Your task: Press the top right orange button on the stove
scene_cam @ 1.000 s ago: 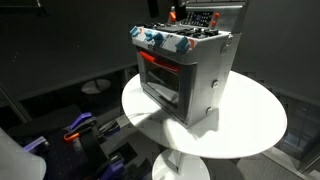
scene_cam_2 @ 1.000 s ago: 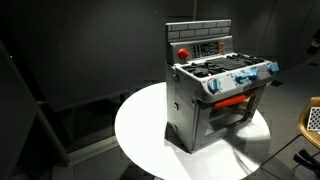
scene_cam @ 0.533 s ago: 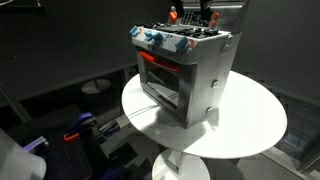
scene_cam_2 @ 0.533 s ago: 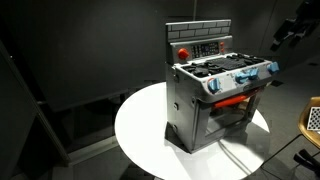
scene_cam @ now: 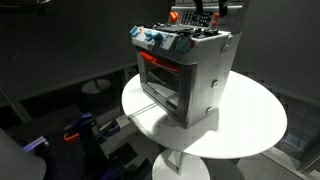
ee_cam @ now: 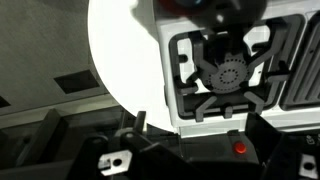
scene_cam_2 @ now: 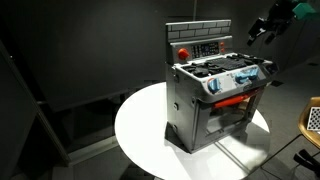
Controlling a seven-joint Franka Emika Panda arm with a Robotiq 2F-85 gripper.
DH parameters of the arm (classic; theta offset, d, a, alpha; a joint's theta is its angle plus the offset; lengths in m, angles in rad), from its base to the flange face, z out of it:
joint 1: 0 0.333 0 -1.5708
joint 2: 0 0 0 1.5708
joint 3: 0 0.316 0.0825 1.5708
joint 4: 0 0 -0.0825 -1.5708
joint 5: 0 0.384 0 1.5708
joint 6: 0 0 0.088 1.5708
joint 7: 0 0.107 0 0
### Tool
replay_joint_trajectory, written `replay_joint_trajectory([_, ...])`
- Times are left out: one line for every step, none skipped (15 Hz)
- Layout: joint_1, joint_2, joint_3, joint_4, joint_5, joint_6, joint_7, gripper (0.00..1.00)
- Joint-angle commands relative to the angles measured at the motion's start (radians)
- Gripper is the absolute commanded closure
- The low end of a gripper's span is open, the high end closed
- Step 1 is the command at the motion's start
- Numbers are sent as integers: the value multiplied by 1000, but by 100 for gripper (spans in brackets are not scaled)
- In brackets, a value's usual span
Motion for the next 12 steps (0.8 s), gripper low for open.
replay_joint_trajectory([-6,104,10,103,-47,27,82,0])
replay_joint_trajectory([-4,128,9,124,-60,35,101,0])
replay_joint_trajectory([-1,151,7,145,-72,38,120,0])
replay_joint_trajectory([3,171,4,165,-80,38,133,0])
replay_joint_trajectory([7,189,1,183,-86,37,147,0])
replay_joint_trajectory([13,205,-2,198,-87,37,156,0])
replay_joint_trajectory([18,219,-4,212,-88,38,160,0])
replay_joint_trajectory([24,232,-6,227,-88,38,165,0])
replay_joint_trajectory([28,243,-8,240,-86,37,167,0])
replay_joint_trajectory([33,253,-9,254,-80,35,165,0])
replay_joint_trajectory([38,262,-11,266,-81,34,168,0])
replay_joint_trajectory([43,272,-12,278,-83,36,171,0])
